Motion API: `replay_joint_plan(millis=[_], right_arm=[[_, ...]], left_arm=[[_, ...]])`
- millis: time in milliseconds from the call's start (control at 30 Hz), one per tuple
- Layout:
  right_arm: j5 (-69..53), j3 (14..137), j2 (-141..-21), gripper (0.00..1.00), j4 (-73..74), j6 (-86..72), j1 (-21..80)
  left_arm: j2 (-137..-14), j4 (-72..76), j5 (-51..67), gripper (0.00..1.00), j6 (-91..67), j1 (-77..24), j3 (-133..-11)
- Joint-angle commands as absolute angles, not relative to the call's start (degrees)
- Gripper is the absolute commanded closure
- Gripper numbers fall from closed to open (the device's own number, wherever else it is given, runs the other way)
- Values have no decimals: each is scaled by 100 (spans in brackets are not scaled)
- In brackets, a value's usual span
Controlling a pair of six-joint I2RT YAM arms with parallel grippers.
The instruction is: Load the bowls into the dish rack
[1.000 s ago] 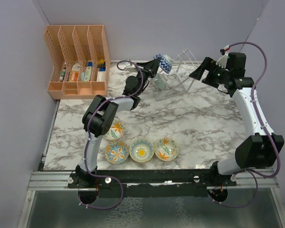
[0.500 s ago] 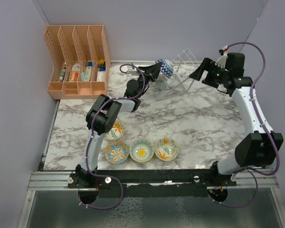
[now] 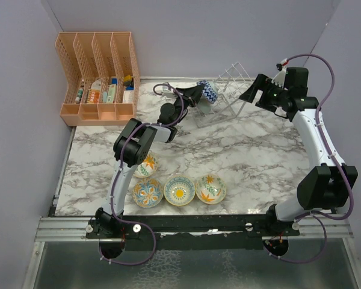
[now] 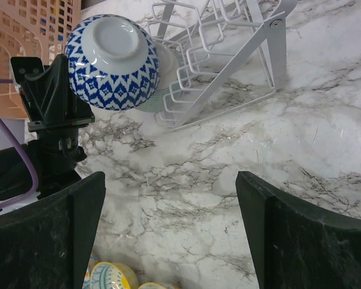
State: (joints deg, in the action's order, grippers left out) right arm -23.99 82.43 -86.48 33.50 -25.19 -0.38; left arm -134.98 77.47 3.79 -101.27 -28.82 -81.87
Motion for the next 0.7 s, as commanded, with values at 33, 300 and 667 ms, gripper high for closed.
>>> replay_joint_plan(millis=[33,300,667], right_arm=[[-2283,8389,-8751,11,3445,-2404,-61],[-2294,8367,-8784,11,3445,-2387,-62],[-2303,8297,-8789,11,3436,-2374,-66]], left_arm=[[-13825,8454,655,100,-10201,-2838,-8683],[-13975,8369,670,100,-10119,-2830,-8744],[-14297,8028,850,100,-10060,-2829,-9157]])
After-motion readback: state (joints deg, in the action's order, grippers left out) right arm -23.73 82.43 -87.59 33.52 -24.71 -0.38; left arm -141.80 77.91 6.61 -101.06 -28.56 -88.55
